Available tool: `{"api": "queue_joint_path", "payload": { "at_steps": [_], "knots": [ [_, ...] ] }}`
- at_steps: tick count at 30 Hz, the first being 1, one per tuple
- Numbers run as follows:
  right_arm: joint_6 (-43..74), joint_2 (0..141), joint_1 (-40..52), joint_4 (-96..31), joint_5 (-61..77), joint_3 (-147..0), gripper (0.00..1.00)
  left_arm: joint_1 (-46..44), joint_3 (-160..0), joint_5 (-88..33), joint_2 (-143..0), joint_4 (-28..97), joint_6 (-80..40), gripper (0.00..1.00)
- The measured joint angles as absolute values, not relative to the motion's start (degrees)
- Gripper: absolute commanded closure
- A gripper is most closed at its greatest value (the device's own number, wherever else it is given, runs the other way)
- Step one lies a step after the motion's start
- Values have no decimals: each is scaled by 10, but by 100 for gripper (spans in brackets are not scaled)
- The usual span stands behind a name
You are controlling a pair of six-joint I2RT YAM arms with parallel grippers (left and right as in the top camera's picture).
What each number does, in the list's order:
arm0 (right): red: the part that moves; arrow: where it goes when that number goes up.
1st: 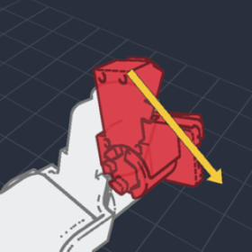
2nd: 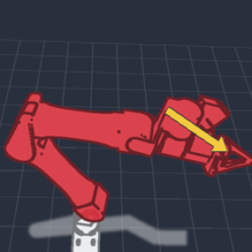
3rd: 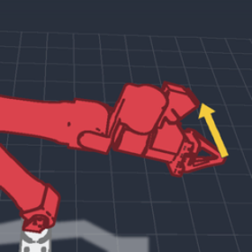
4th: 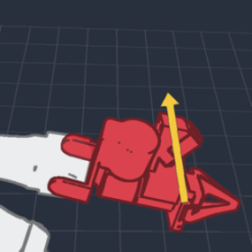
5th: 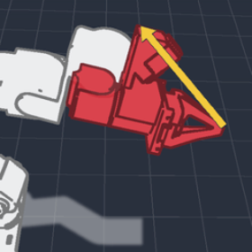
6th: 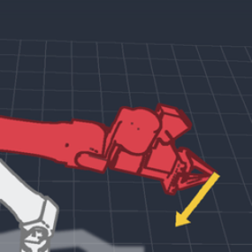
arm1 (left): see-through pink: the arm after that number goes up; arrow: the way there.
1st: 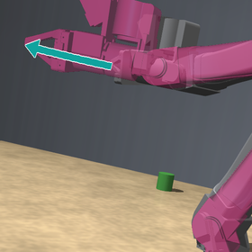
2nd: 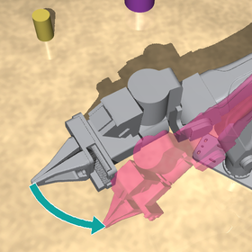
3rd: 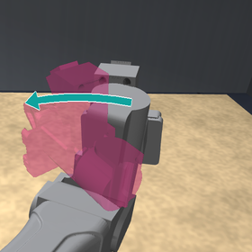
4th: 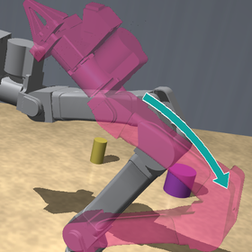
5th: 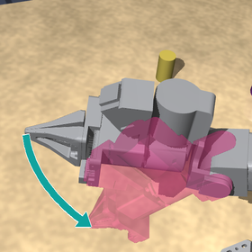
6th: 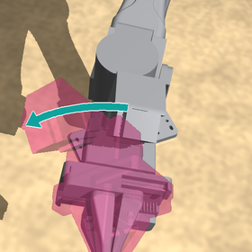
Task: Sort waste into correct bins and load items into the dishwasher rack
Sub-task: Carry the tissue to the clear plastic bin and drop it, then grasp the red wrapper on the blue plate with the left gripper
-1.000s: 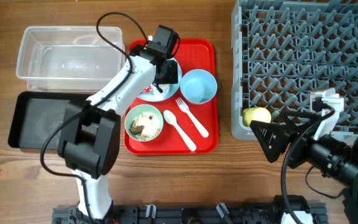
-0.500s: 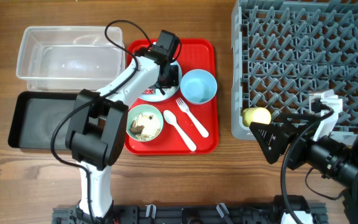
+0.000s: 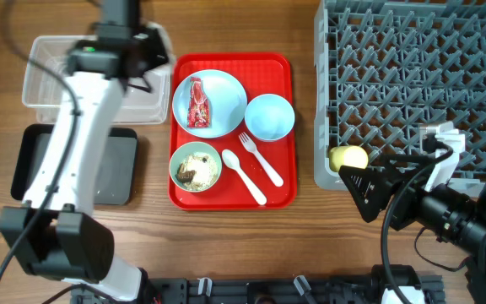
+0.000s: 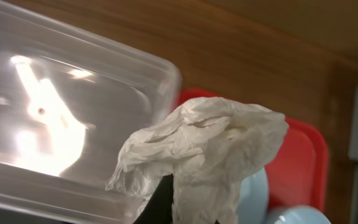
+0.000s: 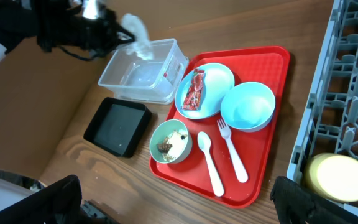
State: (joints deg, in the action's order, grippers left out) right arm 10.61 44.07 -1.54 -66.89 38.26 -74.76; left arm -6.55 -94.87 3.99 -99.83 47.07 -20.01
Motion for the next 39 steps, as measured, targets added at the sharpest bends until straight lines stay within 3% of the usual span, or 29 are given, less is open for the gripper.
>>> {"api": "queue_joint_path", "payload": {
  "at_steps": [2,3,4,8,12,22,28,31,32,35,39],
  "knots": [
    [106,441,-15,-669,383,-748,0,-26,-949,51,-1009,468,-201,42],
    [106,441,-15,-669,383,-748,0,-15,-949,55,-1018,468,-198,31],
    [106,441,-15,-669,383,-748,0,-5,-949,58,-1028,467,-198,27],
    [106,441,-15,-669,383,-748,0,15,-943,62,-1073,477,-197,27],
    [106,441,-15,-669,383,-748,0,-11,-943,41,-1061,495,-185,31],
    [106,441,-15,-680,382,-748,0,-201,-943,52,-1089,509,-152,33],
    [106,441,-15,-689,380,-748,0,-212,-940,78,-1201,504,-169,39],
    [106,441,-15,-690,380,-748,0,-206,-938,83,-1240,499,-182,54],
    [106,441,-15,-690,380,-748,0,-205,-938,83,-1245,499,-183,67],
    [106,441,-15,-690,379,-748,0,-204,-939,78,-1256,497,-195,96],
    [106,441,-15,-688,374,-748,0,-206,-941,70,-1256,507,-196,96]
  ]
}}
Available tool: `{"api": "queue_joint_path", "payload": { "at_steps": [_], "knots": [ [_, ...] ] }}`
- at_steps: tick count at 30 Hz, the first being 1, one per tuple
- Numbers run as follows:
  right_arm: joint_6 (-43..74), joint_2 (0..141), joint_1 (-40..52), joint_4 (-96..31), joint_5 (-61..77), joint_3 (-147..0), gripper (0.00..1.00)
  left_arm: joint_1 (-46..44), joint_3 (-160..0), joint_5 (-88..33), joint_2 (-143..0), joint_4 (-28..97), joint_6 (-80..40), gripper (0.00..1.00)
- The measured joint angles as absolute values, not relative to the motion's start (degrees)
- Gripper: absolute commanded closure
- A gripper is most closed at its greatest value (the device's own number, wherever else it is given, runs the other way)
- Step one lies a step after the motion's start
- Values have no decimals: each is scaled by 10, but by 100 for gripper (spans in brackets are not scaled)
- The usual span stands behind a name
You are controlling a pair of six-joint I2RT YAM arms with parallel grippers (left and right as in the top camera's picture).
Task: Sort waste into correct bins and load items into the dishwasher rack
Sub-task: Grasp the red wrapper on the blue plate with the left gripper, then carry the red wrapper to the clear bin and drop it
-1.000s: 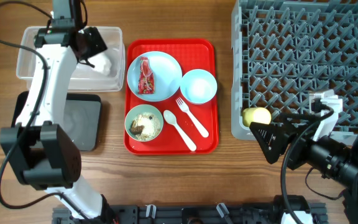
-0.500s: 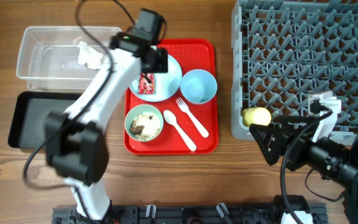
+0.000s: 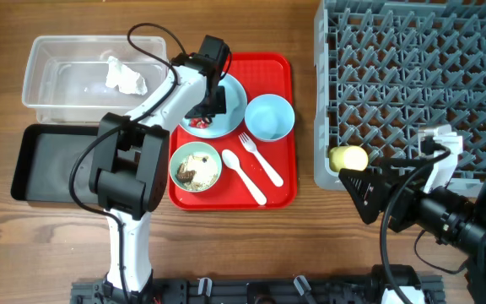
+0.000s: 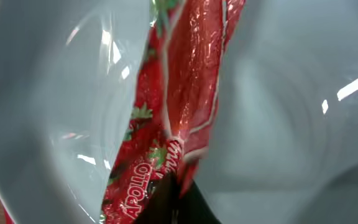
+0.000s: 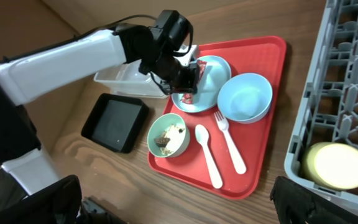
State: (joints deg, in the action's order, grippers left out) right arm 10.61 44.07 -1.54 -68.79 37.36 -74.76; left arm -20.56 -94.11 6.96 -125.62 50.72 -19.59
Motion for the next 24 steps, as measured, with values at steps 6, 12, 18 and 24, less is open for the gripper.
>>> {"api": "queue_joint_path", "payload": {
  "at_steps": [6,12,18,24],
  "knots": [
    [106,441,-15,-686,368,-748,0,-204,-974,63,-1231,573,-196,96],
    [106,441,-15,-686,368,-748,0,-175,-1008,82,-1108,569,-196,96],
    [106,441,-15,-686,368,-748,0,-84,-1026,125,-1075,542,-196,56],
    [106,441,-15,-690,367,-748,0,-34,-1017,112,-1133,564,-198,42]
  ]
}}
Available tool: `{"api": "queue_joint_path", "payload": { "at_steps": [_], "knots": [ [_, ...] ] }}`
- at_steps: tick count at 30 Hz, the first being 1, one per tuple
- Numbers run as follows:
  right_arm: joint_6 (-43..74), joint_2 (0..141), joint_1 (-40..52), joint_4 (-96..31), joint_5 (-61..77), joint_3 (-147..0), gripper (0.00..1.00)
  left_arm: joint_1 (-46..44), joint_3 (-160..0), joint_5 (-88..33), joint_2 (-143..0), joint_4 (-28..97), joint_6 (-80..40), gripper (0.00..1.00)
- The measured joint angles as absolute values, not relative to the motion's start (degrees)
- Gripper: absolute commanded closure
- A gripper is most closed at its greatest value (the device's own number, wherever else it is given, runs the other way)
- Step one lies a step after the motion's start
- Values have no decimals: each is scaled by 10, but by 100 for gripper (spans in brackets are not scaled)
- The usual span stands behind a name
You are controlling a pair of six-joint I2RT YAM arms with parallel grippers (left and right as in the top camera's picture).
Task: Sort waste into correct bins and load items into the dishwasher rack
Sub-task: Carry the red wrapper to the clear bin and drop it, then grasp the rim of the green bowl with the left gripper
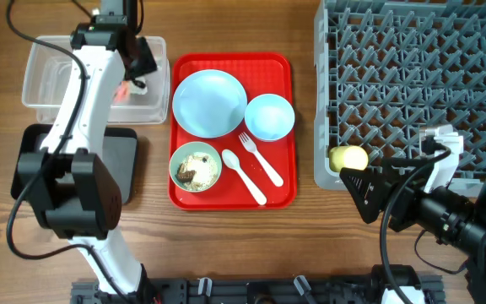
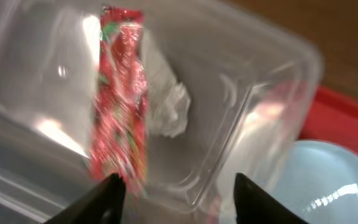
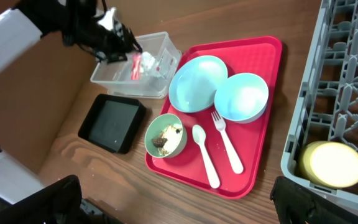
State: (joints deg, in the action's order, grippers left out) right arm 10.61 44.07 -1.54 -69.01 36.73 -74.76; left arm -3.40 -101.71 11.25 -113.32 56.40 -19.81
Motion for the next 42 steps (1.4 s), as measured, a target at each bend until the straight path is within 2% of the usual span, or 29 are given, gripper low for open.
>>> {"api": "queue_joint_path", "payload": {
  "at_steps": [6,7,10,14,17,22,30,33,36,42],
  "knots": [
    [108,441,-15,-690,348,-748,0,-66,-1016,46,-1081,660,-198,44],
    [112,441,-15,-690,341,-748,0,-77,-1016,39,-1065,676,-198,47],
    [127,441,-15,-690,314,-748,0,-133,-1019,17,-1005,732,-199,54],
    [143,441,-15,-690,288,-748,0,-232,-1018,3,-969,808,-220,57],
    [146,441,-15,-690,282,-748,0,-278,-972,21,-972,789,-255,58],
    [150,441,-15,-690,279,-748,0,-345,-837,54,-980,687,-334,65],
    [152,441,-15,-690,278,-748,0,-353,-674,58,-984,522,-383,70],
    [152,441,-15,-689,278,-748,0,-353,-644,58,-985,484,-386,79],
    [152,441,-15,-690,278,-748,0,-353,-629,57,-991,473,-389,95],
    [152,441,-15,-690,278,-748,0,-353,-626,64,-1002,480,-385,96]
  ]
}}
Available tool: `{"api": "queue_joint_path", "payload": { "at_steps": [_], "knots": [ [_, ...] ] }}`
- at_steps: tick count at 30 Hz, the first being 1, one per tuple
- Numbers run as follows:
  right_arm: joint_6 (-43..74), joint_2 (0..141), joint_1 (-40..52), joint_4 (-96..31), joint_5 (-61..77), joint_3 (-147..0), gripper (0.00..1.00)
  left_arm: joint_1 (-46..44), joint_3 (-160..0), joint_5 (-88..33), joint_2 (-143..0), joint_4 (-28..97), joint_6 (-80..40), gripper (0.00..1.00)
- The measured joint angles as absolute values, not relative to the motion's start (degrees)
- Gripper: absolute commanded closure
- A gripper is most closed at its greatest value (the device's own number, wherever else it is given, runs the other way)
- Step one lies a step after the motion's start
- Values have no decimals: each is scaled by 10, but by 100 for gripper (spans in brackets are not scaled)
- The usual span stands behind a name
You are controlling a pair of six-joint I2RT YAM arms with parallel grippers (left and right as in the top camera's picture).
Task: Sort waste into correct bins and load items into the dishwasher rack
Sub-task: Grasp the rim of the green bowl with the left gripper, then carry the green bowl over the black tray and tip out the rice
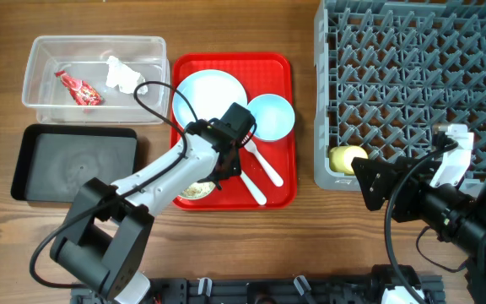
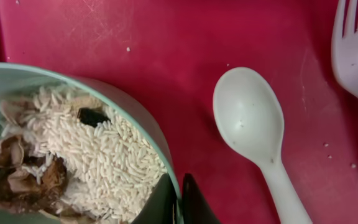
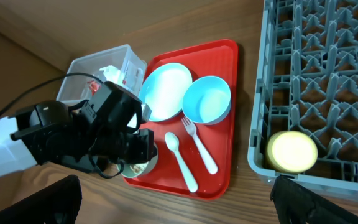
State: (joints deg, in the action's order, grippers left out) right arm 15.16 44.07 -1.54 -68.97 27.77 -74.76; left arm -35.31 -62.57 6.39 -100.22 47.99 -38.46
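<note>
My left gripper [image 2: 178, 186] is shut on the near rim of the green bowl [image 2: 73, 155], one finger inside and one outside. The bowl holds rice and brown scraps and stands at the front left of the red tray [image 1: 277, 67]. A white spoon [image 2: 253, 124] and white fork [image 1: 264, 165] lie beside it. A pale blue plate [image 1: 205, 97] and blue bowl [image 1: 270, 116] sit further back. My right gripper [image 3: 174, 186] hangs open by the grey dishwasher rack [image 1: 412, 76], holding nothing.
A clear bin [image 1: 49, 51] at the back left holds a white napkin [image 1: 123, 74] and a red wrapper [image 1: 78, 87]. A black bin [image 1: 74, 162] lies in front of it. A yellow cup [image 1: 348, 157] sits in the rack's near left corner.
My left gripper was open over the clear bin with the red wrapper below it. Now it is down at the tray, shut on the green bowl's rim. The right arm has shifted slightly.
My left gripper held a crumpled napkin by the clear bin. Then the napkin lay in the bin and the gripper was on the red wrapper on the plate. Then the wrapper was at the bin and the gripper open. Now it grips the green bowl.
</note>
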Motion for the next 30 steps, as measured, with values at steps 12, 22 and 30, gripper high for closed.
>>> {"api": "queue_joint_path", "payload": {
  "at_steps": [12,22,30],
  "knots": [
    [152,441,-15,-688,276,-748,0,-308,-758,48,-925,660,-336,96],
    [152,441,-15,-690,276,-748,0,-13,-780,-169,-868,686,-178,96],
    [152,441,-15,-690,275,-748,0,238,-734,-418,-920,685,-16,96]
  ]
}}
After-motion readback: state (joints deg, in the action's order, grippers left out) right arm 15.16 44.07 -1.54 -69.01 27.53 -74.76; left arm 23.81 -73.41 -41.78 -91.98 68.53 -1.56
